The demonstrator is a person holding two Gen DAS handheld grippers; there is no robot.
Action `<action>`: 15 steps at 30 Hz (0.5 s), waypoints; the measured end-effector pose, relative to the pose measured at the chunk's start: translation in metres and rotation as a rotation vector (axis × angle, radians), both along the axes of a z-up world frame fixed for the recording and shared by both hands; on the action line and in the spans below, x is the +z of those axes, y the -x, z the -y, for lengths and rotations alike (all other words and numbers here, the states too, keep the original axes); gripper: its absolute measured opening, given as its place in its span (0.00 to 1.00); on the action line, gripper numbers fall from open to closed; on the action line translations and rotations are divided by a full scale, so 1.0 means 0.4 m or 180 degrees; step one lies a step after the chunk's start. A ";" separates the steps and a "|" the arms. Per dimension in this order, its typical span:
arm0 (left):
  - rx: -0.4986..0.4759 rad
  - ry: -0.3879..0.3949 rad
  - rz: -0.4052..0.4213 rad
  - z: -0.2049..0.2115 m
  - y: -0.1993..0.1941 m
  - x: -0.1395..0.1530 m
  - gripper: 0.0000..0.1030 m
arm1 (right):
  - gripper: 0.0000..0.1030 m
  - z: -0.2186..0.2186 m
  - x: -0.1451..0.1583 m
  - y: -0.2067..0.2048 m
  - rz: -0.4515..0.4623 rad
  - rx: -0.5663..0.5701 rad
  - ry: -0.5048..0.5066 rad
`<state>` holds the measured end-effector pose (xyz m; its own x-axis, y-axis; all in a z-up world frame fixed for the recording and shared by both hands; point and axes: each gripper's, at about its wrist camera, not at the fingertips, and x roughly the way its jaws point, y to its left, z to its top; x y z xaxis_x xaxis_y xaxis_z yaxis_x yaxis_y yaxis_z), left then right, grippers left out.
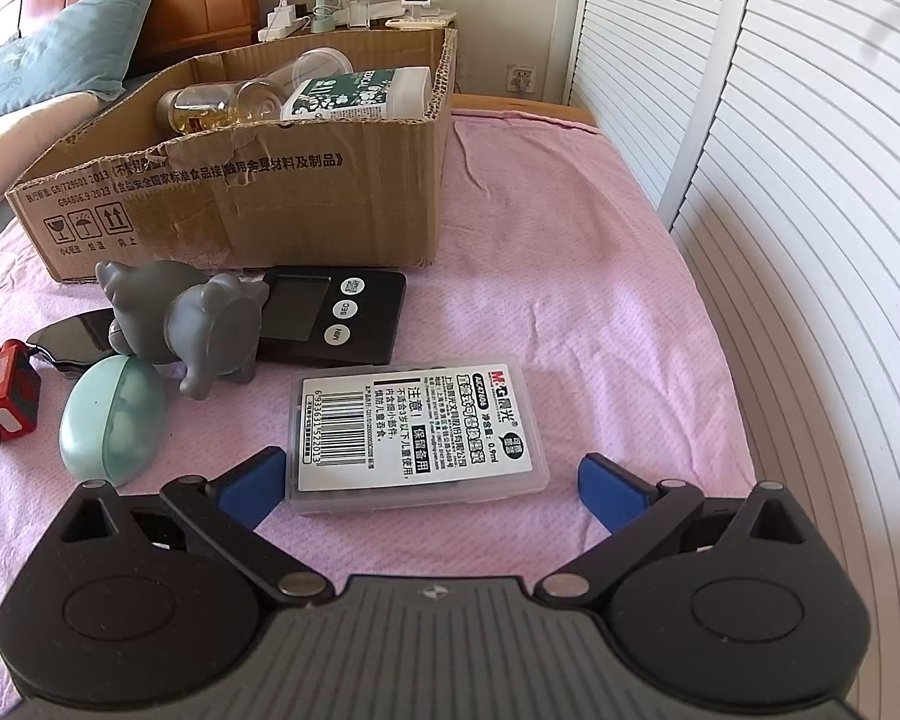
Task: Organize rigid objects
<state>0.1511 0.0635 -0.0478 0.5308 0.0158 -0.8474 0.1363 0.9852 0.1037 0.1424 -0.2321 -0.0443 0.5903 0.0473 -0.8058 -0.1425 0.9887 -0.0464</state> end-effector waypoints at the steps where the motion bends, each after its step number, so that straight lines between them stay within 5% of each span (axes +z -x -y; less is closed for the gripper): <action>1: 0.0084 -0.0040 -0.0011 -0.011 -0.004 -0.005 0.98 | 1.00 0.000 0.000 0.000 -0.0001 -0.0003 0.0002; 4: 0.0183 0.0000 -0.0056 -0.027 -0.005 -0.008 0.97 | 1.00 -0.001 0.000 -0.002 0.0001 -0.0010 0.0003; 8: -0.0008 0.0370 -0.0031 -0.006 -0.002 0.002 0.97 | 1.00 -0.002 -0.001 -0.001 0.0019 -0.0015 0.0001; 15: 0.0023 0.0368 0.0049 0.042 -0.033 -0.011 0.93 | 1.00 -0.003 -0.001 0.004 0.0047 -0.0036 0.0000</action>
<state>0.1643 0.0468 -0.0521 0.5439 -0.0776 -0.8356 0.1283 0.9917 -0.0086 0.1406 -0.2308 -0.0446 0.6025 0.0404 -0.7971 -0.1305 0.9903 -0.0485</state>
